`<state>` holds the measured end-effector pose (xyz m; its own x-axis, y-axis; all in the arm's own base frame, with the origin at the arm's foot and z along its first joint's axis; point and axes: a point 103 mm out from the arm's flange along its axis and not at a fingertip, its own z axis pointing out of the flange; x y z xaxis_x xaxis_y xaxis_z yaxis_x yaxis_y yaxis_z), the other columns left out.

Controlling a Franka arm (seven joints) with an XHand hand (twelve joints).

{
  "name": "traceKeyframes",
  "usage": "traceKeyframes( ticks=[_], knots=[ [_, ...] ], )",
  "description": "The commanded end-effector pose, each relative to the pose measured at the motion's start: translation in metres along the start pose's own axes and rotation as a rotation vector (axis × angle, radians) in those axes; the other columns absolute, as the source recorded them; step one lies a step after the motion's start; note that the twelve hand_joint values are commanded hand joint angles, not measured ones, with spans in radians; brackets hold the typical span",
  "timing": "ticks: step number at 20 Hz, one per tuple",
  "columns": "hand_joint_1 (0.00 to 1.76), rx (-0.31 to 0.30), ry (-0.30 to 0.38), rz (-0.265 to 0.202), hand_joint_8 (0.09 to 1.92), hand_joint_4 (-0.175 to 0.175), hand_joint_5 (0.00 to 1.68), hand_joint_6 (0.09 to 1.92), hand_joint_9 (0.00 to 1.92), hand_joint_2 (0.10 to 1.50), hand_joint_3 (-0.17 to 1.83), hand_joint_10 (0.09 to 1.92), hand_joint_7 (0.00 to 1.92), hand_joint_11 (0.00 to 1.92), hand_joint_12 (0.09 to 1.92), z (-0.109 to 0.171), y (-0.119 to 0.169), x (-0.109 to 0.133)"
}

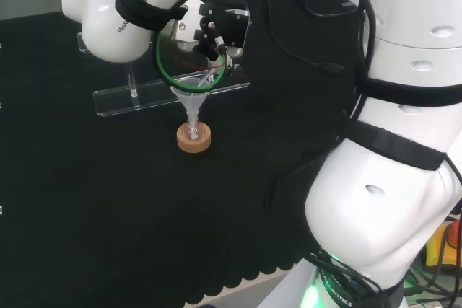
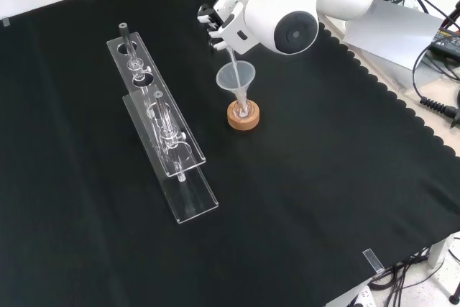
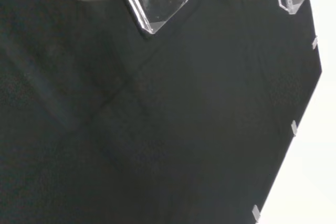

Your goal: Pour all the NaCl from the weighing funnel into the round-bottom flask.

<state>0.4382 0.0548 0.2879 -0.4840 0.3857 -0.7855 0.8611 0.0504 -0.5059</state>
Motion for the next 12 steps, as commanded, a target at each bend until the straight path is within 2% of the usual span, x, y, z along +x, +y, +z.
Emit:
traceKeyframes(
  ticks=[1,6,12],
  knots=[
    [1.25,0.005,-0.039,0.003,0.62,0.062,1.17,0.74,1.43,1.03,-0.02,0.19,1.21,1.15,0.81,-0.004,-0.001,-0.003],
    [1.25,0.010,-0.079,0.003,0.62,0.062,1.17,0.74,1.43,1.03,-0.02,0.18,1.21,1.15,0.81,-0.004,-0.002,-0.004],
    [1.25,0.012,-0.112,0.004,0.62,0.062,1.17,0.74,1.43,1.03,-0.02,0.18,1.21,1.15,0.81,-0.017,-0.004,0.005]
  ],
)
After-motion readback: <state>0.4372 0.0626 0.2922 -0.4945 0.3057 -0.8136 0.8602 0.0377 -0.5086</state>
